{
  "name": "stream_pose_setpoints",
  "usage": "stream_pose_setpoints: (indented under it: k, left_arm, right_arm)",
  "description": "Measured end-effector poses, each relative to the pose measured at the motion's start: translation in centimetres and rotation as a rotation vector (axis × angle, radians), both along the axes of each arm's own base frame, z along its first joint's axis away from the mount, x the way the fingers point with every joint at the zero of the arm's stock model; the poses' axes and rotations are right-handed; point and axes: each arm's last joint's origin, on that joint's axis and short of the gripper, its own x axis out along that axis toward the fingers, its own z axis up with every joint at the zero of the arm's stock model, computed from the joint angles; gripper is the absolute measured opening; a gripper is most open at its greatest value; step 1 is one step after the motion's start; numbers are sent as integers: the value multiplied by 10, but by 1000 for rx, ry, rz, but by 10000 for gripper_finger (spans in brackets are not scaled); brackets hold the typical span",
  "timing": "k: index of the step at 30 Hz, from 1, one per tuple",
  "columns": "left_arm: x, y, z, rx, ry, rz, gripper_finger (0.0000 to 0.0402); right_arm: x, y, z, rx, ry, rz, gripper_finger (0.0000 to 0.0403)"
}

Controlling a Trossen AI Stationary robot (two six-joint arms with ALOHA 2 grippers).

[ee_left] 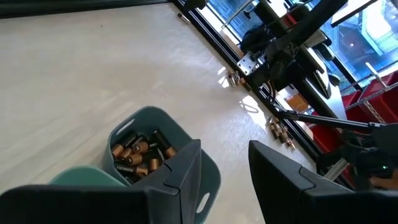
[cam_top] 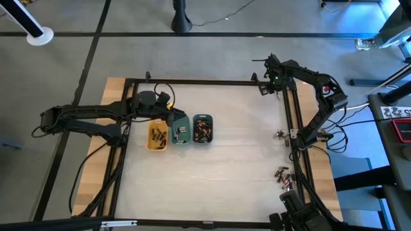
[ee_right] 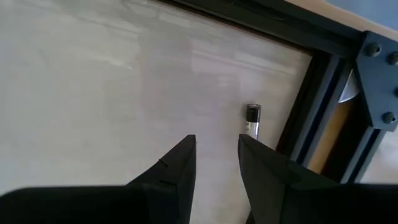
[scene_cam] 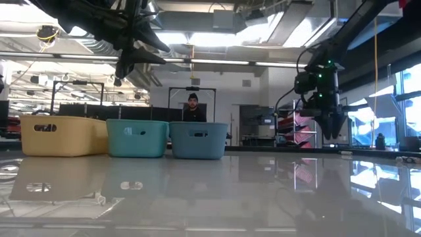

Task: Sort batteries
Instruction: Put the silver battery into the green bin

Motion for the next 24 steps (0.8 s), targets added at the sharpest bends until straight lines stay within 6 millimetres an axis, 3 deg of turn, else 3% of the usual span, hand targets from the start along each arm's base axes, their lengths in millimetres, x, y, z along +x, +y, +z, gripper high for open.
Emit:
stream_pose_setpoints:
  k: [24]
  left_arm:
    - [-1,5,0,-1,-1,49,125]
  right_arm:
    - [-4,2,0,42,7,57,122]
